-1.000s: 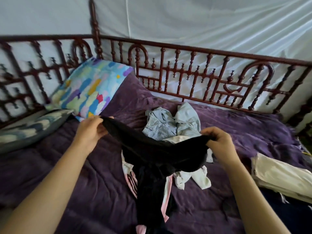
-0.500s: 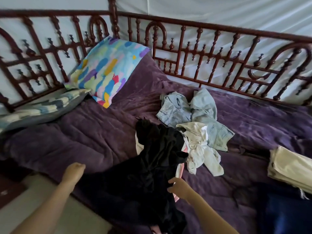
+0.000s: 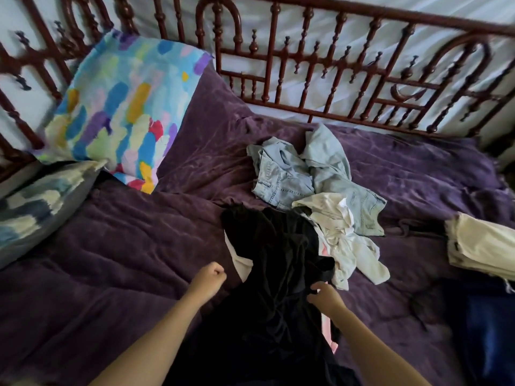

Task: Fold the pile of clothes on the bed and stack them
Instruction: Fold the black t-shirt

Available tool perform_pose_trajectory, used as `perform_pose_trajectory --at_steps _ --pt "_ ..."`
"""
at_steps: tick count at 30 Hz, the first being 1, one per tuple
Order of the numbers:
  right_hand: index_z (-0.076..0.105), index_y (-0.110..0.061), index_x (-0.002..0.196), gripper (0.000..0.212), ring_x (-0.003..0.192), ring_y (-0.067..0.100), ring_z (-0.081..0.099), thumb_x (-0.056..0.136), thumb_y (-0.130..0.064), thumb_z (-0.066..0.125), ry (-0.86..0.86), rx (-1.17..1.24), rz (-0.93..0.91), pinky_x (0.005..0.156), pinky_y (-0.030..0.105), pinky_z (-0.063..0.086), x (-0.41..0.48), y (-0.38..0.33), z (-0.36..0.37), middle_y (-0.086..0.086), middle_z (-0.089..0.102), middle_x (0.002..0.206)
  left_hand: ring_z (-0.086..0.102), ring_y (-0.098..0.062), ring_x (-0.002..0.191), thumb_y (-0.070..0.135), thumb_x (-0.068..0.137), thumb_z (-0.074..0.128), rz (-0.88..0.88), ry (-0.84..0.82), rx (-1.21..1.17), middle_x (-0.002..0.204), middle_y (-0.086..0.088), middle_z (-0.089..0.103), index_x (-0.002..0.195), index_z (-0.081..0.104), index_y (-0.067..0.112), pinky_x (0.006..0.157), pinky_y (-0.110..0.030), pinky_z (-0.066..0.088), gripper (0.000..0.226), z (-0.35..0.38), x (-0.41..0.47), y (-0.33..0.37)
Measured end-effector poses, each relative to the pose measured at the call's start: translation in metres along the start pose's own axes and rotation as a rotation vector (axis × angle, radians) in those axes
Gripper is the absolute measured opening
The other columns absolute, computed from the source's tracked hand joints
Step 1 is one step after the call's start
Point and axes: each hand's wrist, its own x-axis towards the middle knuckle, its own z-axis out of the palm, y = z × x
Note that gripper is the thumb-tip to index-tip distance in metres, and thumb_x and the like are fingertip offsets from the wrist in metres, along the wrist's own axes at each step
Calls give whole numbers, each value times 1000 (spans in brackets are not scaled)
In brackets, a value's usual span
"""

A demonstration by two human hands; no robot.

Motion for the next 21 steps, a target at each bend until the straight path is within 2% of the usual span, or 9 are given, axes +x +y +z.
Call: perform_pose_trajectory --at_steps 3,5,9,12,16,18,20,21 --pt "48 -9 130 44 114 25 53 88 -18 58 21 -6 33 86 25 42 2 -10 2 12 54 127 58 -20 102 18 92 49 68 -94 86 109 -5 63 105 59 14 74 -23 36 17 2 25 11" --pt "48 -10 131 44 117 24 52 88 -18 57 42 -5 39 87 23 40 6 -11 1 10 51 130 57 -21 105 18 93 45 118 -147 131 111 -5 62 102 57 16 76 -25 37 15 7 39 23" --pt "48 -13 132 45 117 23 52 88 -19 57 90 -6 60 87 25 42 26 -9 -8 8 51 132 56 -21 106 22 95 40 180 -263 226 116 -6 58 119 53 13 83 -30 43 29 29 63 49" --pt "45 -14 135 49 119 22 50 87 -18 56 119 -6 55 90 29 44 53 -10 -12 6 46 137 48 -21 118 26 95 44 270 -304 341 139 -3 41 137 40 17 93 -34 45 43 45 84 65" --pt "28 -19 146 63 137 23 31 89 -17 54 95 -110 24 105 33 38 84 -7 -8 1 21 155 17 -25 141 32 96 44 425 -339 681 157 1 8 148 20 21 108 -38 29 58 64 103 85" --pt "18 -23 149 71 133 25 37 88 -14 54 84 -57 43 94 34 45 94 -2 -1 1 14 156 0 -27 145 36 95 45 449 -411 885 158 -3 -7 150 4 22 114 -42 19 70 74 114 90" --pt "16 -25 149 74 118 28 52 87 -14 55 58 -6 86 77 32 47 98 7 5 4 27 149 -8 -27 145 38 93 49 434 -499 1054 157 -7 -13 149 -9 23 116 -46 10 82 85 123 89" --pt "18 -26 147 72 112 28 56 86 -15 54 26 -13 106 74 31 46 98 13 9 4 37 143 -4 -28 145 39 92 51 415 -525 1112 158 -9 -9 149 -13 23 116 -48 7 86 90 126 87"
